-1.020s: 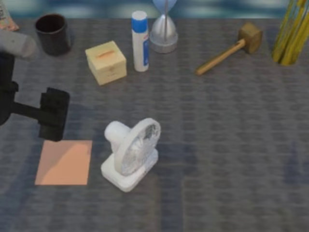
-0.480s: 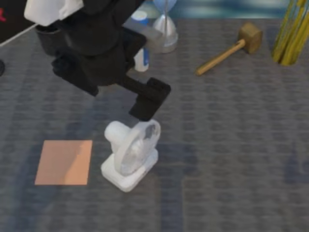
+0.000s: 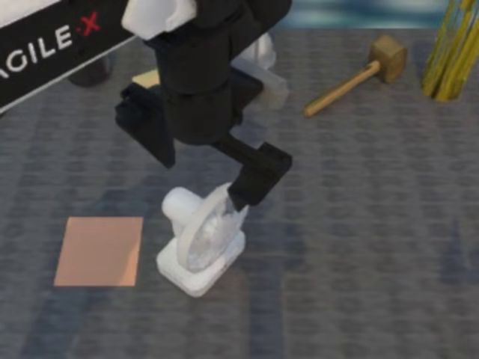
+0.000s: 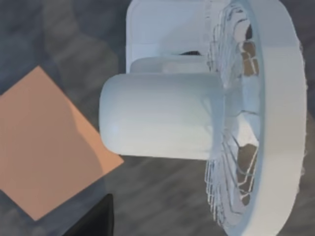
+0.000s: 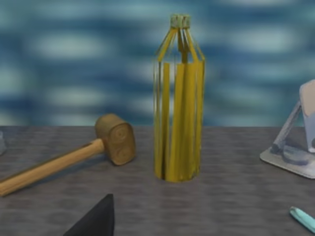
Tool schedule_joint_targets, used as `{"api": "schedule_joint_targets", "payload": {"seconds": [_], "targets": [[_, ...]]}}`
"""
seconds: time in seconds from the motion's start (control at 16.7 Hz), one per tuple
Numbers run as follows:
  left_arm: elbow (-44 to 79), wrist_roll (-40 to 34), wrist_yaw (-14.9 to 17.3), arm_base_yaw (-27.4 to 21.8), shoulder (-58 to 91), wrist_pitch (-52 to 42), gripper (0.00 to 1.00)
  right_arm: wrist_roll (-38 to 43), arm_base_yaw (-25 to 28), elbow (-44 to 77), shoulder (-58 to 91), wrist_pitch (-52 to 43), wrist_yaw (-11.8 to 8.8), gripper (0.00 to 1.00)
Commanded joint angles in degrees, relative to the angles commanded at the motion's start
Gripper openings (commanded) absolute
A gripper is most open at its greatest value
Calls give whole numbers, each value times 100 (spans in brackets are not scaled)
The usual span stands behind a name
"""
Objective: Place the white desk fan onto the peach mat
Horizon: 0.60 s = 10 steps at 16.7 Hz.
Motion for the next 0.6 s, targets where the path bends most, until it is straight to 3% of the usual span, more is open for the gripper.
{"api": "schedule_joint_targets", "payload": {"seconds": [0.24,0.6], "targets": [[-116,13,0,17,-17,113,100,0,0,0,0,0,0,100],[-1116,11,0,12,-38,1080,100,0,0,0,0,0,0,100]]}}
